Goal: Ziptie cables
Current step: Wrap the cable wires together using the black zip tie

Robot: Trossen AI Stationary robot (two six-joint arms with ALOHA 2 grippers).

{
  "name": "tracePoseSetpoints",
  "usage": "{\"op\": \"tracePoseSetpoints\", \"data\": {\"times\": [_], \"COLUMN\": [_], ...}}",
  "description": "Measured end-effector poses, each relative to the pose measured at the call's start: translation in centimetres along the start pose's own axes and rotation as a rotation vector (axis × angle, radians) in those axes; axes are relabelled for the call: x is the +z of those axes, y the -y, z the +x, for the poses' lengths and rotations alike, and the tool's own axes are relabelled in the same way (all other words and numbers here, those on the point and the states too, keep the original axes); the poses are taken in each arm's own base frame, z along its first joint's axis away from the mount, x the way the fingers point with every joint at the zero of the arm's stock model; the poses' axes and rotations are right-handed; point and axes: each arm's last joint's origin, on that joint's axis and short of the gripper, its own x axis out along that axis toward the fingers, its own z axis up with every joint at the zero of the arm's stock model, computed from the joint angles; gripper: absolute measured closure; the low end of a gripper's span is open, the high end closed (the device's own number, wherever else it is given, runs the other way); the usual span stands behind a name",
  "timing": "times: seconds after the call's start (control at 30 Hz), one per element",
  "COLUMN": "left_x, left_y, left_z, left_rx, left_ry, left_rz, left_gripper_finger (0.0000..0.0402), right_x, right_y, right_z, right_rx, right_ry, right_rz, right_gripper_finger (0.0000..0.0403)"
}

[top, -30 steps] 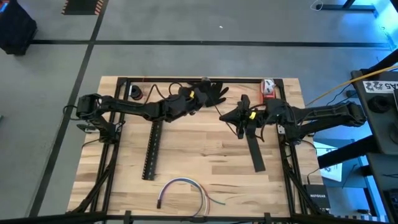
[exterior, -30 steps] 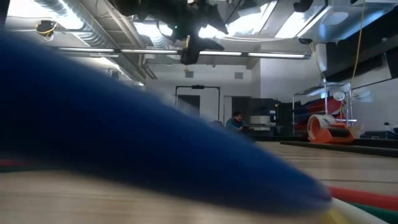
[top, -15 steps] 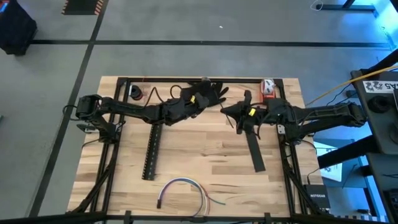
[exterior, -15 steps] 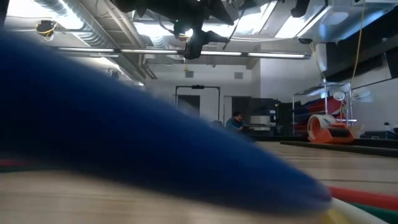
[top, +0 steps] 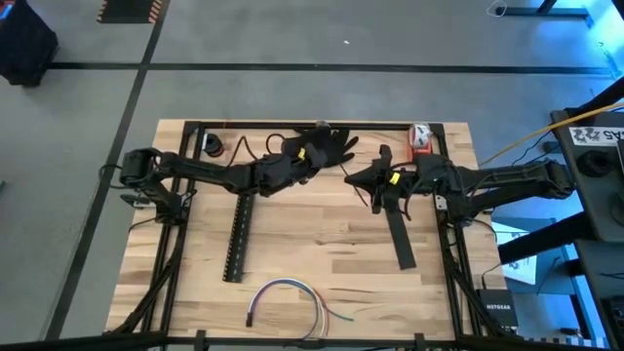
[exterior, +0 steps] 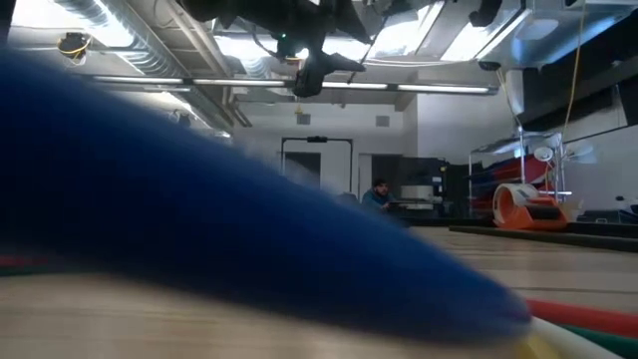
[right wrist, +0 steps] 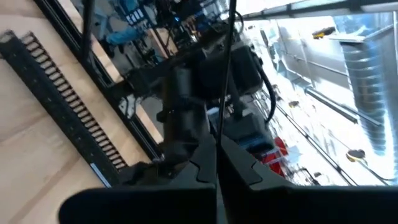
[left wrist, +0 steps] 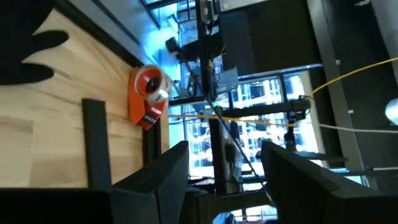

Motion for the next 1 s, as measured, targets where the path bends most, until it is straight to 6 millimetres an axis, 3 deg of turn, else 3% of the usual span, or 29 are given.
{"op": "tracePoseSetpoints", "data": {"times": [0.17,0.53,1.0], "left_x": [0.0,0.2,0.2], "left_y": [-1.4,-1.0,-1.0], "left_z": [1.0,1.2,1.2], "left_rx": [0.035,-0.006,-0.005], "left_ry": [0.016,0.018,0.006], "left_rz": [-0.023,-0.003,0.044], "left_gripper_finger": [0.0208,0.0212,0.0327], "right_x": [0.3,0.5,0.5], "right_y": [-0.5,-1.2,-1.1], "right_z": [0.4,0.6,0.6], "right_rx": [0.025,0.031,0.014], "right_ry": [0.027,-0.032,-0.057], "right_rz": [0.000,0.003,0.003], "right_gripper_finger": [0.0401,0.0401,0.0401]}}
